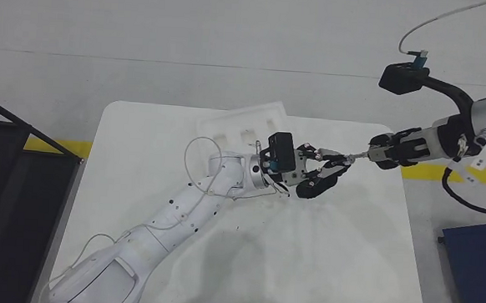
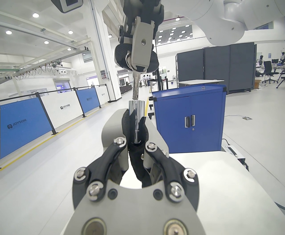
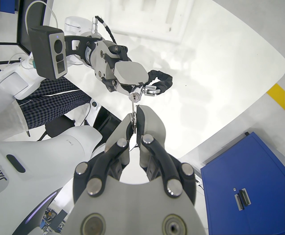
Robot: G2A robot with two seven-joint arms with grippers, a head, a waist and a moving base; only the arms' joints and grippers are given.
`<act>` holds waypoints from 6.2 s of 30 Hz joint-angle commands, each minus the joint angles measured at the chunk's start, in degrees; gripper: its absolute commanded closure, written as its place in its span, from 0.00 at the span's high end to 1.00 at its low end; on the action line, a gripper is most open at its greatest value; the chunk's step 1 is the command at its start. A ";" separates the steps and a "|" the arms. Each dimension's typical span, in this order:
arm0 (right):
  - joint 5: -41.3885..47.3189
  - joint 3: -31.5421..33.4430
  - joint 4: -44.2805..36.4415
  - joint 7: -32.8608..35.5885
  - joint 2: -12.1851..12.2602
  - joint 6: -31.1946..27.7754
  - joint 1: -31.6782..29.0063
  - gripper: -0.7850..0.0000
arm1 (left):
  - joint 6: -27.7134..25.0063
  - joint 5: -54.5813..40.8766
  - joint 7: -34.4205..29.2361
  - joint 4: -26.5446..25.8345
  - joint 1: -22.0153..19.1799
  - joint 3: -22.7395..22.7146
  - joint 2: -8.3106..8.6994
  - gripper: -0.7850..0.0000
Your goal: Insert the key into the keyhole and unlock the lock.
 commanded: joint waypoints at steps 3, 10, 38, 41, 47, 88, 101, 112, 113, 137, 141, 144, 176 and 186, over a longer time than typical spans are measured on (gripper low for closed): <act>-0.09 0.00 0.14 0.75 -0.10 0.08 0.00 0.00 | -0.10 0.54 0.00 0.03 0.12 -0.13 -0.04 0.00; -0.04 -0.45 0.09 1.19 -0.19 0.74 -0.26 0.00 | -0.19 1.33 -0.25 -0.14 0.33 -0.59 -0.06 0.00; 0.58 -2.87 0.10 1.19 0.14 1.63 0.95 0.00 | -1.06 3.99 0.07 -0.18 0.41 -1.62 -0.18 0.00; 1.06 -3.16 0.01 1.19 0.25 1.64 1.23 0.00 | -1.11 4.39 0.00 -0.36 0.48 -1.75 -0.14 0.00; 1.69 -3.95 -0.38 1.19 0.43 1.95 1.56 0.00 | -1.09 4.89 0.02 -0.85 0.65 -2.06 -0.07 0.00; 6.02 -14.92 1.29 1.19 0.64 1.96 9.27 0.00 | -4.62 14.18 -0.86 -4.56 -0.56 -3.87 2.23 0.00; 5.82 -15.87 1.85 1.19 0.00 1.96 10.26 0.00 | -4.76 14.16 -0.39 -4.26 -1.04 -3.44 2.31 0.00; 5.43 -16.09 2.26 1.19 -0.56 1.96 10.37 0.00 | -5.21 13.80 -0.42 -4.18 -1.29 -3.25 2.40 0.00; 5.39 -16.08 2.29 1.19 -0.62 1.96 10.34 0.00 | -5.30 13.69 -0.39 -4.18 -1.26 -3.23 2.40 0.00; 2.64 -17.42 2.44 1.19 -2.87 1.96 10.75 0.00 | -5.71 11.13 -4.19 -4.30 -0.90 -3.08 2.32 0.00; 2.61 -18.05 2.73 1.19 -3.48 1.96 11.11 0.00 | -5.68 10.60 -4.73 -4.61 -0.62 -3.25 2.36 0.00; 2.64 -18.32 3.17 1.19 -3.91 1.96 11.33 0.00 | -5.57 10.32 -5.05 -4.75 -0.46 -3.39 2.39 0.00; 15.34 -3.33 4.17 -17.78 3.39 -23.29 -2.31 1.00 | -5.00 -13.39 -13.03 -6.36 5.24 -9.38 2.04 0.00; 15.45 1.86 2.16 -20.40 7.01 -32.51 -8.87 1.00 | -8.92 -26.40 -18.91 -6.63 6.13 -10.03 1.33 0.00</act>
